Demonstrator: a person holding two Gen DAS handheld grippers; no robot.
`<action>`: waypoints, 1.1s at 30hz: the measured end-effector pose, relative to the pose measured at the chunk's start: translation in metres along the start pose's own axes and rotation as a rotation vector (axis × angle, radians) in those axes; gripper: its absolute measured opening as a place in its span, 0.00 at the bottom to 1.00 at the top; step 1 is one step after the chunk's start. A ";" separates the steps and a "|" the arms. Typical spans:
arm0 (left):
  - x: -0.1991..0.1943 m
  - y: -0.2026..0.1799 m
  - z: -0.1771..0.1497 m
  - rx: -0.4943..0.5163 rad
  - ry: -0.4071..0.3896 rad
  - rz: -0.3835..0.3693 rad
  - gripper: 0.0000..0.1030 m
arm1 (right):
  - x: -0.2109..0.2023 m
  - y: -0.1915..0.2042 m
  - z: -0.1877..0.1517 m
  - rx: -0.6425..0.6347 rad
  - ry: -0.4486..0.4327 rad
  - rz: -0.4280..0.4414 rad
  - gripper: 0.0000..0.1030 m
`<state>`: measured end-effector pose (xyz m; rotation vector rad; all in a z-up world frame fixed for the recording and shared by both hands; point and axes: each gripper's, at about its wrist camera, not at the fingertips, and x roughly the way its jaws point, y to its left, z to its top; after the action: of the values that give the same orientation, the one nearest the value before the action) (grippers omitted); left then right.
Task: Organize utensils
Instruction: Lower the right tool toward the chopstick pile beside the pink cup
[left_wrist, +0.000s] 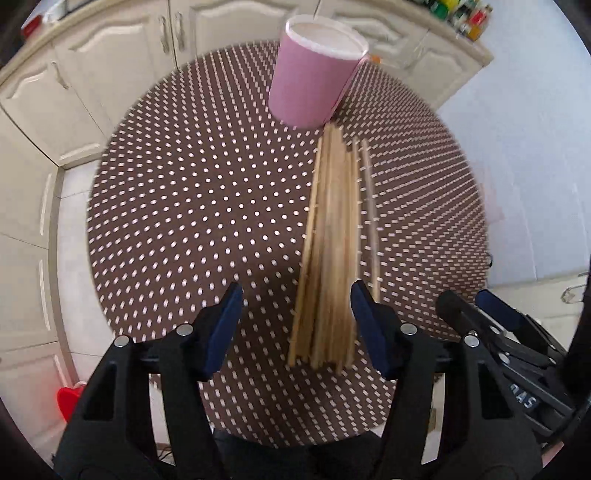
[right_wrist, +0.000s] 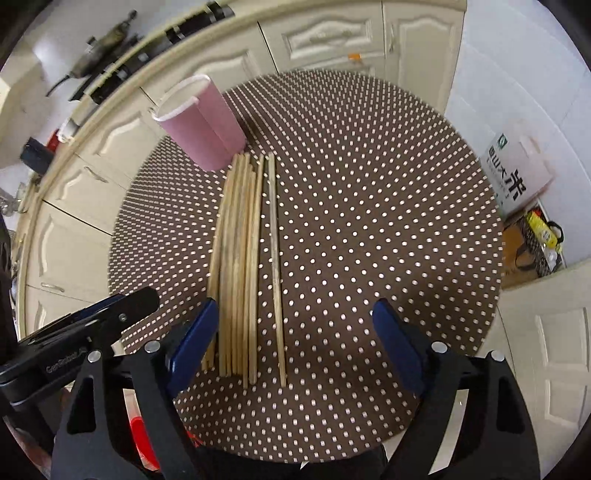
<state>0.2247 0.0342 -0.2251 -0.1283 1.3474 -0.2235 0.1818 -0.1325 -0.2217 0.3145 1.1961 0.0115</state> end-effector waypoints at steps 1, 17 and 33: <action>0.009 0.001 0.005 -0.001 0.013 -0.001 0.58 | 0.005 0.000 0.003 0.005 0.009 -0.003 0.77; 0.090 0.002 0.043 0.050 0.155 -0.049 0.57 | 0.068 0.006 0.033 0.055 0.135 -0.116 0.69; 0.086 0.018 0.070 0.129 0.141 0.057 0.52 | 0.092 0.012 0.041 0.077 0.180 -0.098 0.69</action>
<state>0.3124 0.0294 -0.2958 0.0347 1.4704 -0.2751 0.2552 -0.1144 -0.2888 0.3267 1.3915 -0.0932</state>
